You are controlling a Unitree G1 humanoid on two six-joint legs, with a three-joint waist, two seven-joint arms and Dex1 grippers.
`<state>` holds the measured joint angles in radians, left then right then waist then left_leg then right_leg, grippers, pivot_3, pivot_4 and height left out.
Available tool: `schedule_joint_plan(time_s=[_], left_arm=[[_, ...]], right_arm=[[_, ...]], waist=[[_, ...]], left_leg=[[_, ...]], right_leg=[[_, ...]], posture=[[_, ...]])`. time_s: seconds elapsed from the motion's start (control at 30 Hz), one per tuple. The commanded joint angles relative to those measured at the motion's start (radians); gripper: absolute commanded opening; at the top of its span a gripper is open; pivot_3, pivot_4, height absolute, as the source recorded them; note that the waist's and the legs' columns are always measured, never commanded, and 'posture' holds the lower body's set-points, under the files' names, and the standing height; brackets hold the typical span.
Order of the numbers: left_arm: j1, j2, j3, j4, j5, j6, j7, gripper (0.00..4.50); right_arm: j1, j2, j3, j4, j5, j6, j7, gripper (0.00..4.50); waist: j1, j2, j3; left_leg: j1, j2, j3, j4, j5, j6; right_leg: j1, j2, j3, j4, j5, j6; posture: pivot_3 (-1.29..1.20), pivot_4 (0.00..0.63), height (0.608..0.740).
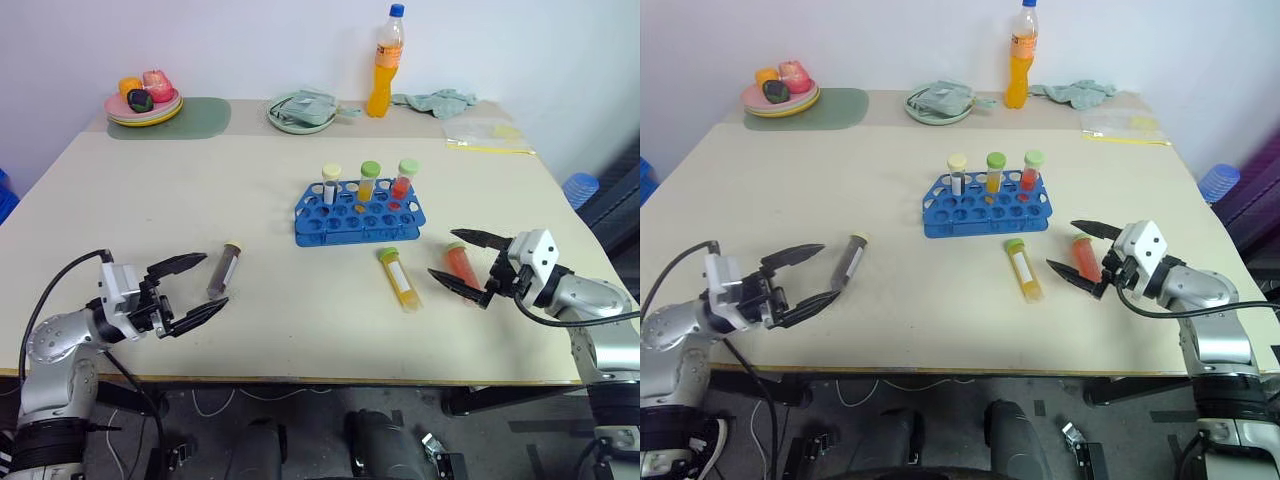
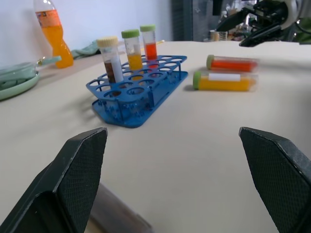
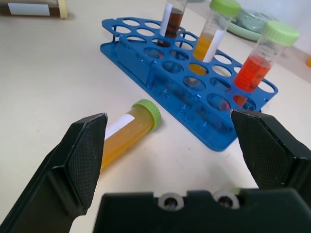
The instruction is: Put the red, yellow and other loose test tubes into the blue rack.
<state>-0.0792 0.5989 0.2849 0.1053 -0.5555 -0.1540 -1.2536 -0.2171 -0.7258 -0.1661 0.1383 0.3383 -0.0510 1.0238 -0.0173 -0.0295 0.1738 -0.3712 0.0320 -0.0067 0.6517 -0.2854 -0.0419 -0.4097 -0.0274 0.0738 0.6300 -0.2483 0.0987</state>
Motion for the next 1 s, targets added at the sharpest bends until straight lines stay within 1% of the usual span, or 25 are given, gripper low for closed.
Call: schedule_joint_plan(time_s=[0.03, 0.2, 0.43, 0.6, 0.73, 0.8, 1.0], left_arm=[[-0.013, -0.012, -0.011, -0.004, 0.001, -0.007, 0.01, 4.47], [-0.046, -0.019, -0.033, 0.014, 0.001, -0.004, 0.006, 4.47], [-0.137, -0.004, -0.046, 0.096, 0.007, -0.001, -0.045, 4.47], [-0.19, -0.019, -0.064, 0.148, 0.021, -0.016, -0.062, 4.47], [-0.203, -0.027, -0.073, 0.161, 0.025, -0.019, -0.066, 4.47], [-0.202, -0.032, -0.083, 0.149, 0.023, -0.01, -0.069, 4.47], [-0.217, -0.017, -0.083, 0.157, 0.015, 0.0, -0.089, 4.47]], right_arm=[[-0.023, -0.013, -0.034, -0.04, 0.01, -0.001, -0.023, 4.5], [-0.021, -0.001, -0.048, -0.055, 0.008, 0.002, -0.075, 4.5], [0.031, 0.01, -0.062, -0.15, 0.015, 0.071, -0.17, 4.5], [0.054, 0.03, -0.069, -0.209, 0.028, 0.125, -0.223, 4.5], [0.059, 0.035, -0.075, -0.246, 0.045, 0.188, -0.249, 4.5], [0.055, 0.029, -0.08, -0.259, 0.07, 0.28, -0.275, 4.5], [-0.003, 0.022, -0.055, -0.363, 0.027, 0.496, -0.423, 4.5]], waist=[[-0.002, 0.0, 0.0], [-0.001, 0.0, 0.0], [0.002, 0.0, 0.0], [-0.001, 0.0, 0.0], [-0.002, 0.0, 0.0], [-0.001, 0.0, 0.0], [-0.002, 0.0, 0.0]], left_leg=[[0.0, 0.0, 0.0, 0.0, 0.0, 0.0], [0.0, 0.0, 0.0, 0.0, 0.0, 0.0], [0.0, 0.0, 0.0, 0.0, 0.0, 0.0], [0.0, 0.0, 0.0, 0.0, 0.0, 0.0], [0.0, 0.0, 0.0, 0.0, 0.0, 0.0], [0.0, 0.0, -0.001, 0.0, 0.0, 0.0], [-0.001, 0.0, -0.001, 0.0, 0.0, 0.0]], right_leg=[[0.0, 0.0, 0.0, 0.0, 0.0, 0.0], [0.0, 0.0, 0.0, 0.0, 0.0, 0.0], [0.0, 0.0, 0.0, 0.0, 0.0, 0.0], [0.0, 0.0, 0.0, 0.0, 0.0, 0.0], [0.0, 0.001, 0.0, 0.0, 0.0, 0.0], [0.0, 0.001, 0.0, 0.0, 0.0, 0.0], [-0.001, 0.0, 0.0, 0.0, 0.0, 0.0]], posture=[[0.0, 0.15, 0.74], [0.0, 0.15, 0.74], [0.0, 0.15, 0.74], [0.0, 0.15, 0.74], [0.0, 0.15, 0.74], [0.0, 0.15, 0.74], [0.0, 0.15, 0.74]])
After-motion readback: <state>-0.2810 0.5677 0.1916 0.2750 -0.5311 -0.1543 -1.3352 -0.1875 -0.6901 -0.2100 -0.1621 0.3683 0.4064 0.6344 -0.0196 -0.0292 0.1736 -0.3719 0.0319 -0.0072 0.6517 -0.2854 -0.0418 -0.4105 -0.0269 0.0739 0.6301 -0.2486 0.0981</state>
